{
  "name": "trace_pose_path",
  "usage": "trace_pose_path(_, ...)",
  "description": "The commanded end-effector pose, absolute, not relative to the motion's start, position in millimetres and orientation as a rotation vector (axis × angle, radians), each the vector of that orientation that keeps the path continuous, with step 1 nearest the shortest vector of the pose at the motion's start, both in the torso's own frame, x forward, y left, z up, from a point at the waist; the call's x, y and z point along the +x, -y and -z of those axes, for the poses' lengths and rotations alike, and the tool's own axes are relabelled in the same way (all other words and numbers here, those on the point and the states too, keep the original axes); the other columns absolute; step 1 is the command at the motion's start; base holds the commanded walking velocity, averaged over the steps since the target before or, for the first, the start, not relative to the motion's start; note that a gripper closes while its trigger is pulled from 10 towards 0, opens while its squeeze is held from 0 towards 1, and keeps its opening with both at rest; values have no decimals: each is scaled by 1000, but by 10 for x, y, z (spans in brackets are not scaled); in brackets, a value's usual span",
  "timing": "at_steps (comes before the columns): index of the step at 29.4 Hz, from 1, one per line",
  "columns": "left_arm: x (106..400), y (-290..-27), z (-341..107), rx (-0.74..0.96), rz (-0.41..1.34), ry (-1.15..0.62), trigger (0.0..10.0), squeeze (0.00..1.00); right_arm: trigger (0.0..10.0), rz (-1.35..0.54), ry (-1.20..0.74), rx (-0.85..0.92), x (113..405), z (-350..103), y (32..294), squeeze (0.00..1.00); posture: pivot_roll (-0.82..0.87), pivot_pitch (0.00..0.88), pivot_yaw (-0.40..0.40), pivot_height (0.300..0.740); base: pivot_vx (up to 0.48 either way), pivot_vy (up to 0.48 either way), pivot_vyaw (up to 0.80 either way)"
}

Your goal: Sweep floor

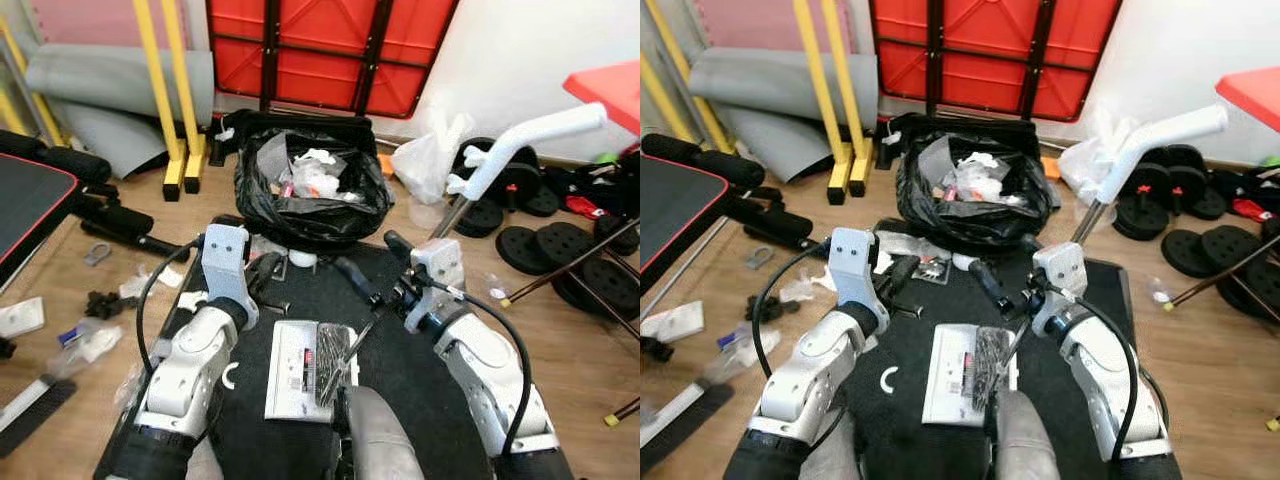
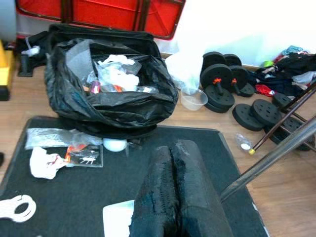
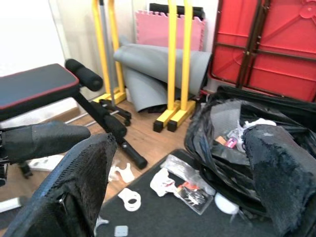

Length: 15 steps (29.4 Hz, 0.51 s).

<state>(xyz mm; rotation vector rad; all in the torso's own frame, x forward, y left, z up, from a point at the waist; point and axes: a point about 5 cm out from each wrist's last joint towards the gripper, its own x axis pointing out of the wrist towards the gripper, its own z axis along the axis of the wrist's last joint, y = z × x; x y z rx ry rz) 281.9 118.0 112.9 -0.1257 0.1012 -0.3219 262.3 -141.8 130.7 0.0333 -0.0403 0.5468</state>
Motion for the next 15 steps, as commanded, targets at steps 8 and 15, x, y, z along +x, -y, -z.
trace_pose_path(8, 2808, -1113, -1199, -130, 421, -60, 10000, 0, 10000, -544, 32, 47, 2621, -1316, 1434, 0, -160, 0, -157, 665, 0, 0, 0)
trace_pose_path(15, 2823, -1119, -1205, -110, 415, -64, 10000, 0, 10000, -541, 33, 47, 2628, -1321, 1437, 0, -159, 0, -157, 690, 0, 0, 0)
